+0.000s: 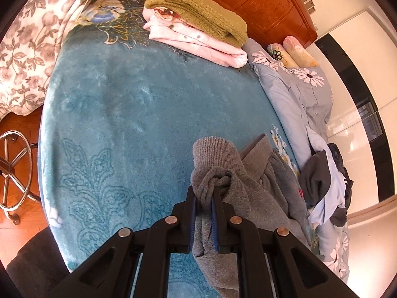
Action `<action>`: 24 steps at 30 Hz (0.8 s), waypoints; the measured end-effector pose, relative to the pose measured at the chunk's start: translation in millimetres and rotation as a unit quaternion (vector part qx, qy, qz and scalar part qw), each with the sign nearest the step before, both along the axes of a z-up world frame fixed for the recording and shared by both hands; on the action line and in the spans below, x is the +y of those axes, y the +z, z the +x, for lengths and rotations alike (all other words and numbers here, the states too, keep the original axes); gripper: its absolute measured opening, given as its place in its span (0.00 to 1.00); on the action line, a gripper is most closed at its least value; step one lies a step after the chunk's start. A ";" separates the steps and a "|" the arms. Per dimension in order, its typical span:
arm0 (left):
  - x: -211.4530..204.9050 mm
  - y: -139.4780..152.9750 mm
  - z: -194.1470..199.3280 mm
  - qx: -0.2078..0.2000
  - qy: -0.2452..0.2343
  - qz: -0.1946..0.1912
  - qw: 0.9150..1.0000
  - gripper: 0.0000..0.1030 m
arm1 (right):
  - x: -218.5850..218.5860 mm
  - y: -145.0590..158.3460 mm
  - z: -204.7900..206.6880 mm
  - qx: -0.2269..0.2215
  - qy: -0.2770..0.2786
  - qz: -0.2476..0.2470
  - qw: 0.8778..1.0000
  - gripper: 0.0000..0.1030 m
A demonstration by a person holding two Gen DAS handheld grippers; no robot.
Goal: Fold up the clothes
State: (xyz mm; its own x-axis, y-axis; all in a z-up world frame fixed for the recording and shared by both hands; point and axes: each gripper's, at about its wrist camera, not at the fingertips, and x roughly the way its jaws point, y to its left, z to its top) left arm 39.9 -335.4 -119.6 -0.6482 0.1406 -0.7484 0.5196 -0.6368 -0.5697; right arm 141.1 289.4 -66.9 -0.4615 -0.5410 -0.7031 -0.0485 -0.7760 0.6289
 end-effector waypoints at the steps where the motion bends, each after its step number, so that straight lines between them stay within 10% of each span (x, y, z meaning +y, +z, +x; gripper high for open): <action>1: -0.3 -0.4 1.0 0.000 0.000 0.002 1.000 0.11 | 6.3 -7.7 -7.1 -0.006 -0.016 -0.014 1.000 0.39; 8: -2.6 -3.0 2.9 -0.005 -0.005 0.009 1.000 0.11 | 33.2 -68.4 -14.2 -0.078 -0.129 -0.146 0.978 0.40; 21: -2.5 -7.5 3.0 -0.010 -0.005 0.022 1.000 0.11 | 53.8 -87.6 -4.0 -0.056 -0.225 -0.137 0.963 0.40; 24: -3.0 -6.8 2.9 -0.012 -0.008 0.024 1.000 0.11 | 50.3 -91.2 -12.0 -0.047 -0.231 -0.148 0.961 0.08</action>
State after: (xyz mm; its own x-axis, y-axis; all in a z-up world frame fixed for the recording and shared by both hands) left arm 42.7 -338.4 -126.4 -0.6280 0.1865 -0.7556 0.5235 -0.6171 -0.5874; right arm 129.1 339.7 -158.1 -0.6420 -0.4768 -0.6004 -0.4118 -0.4462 0.7946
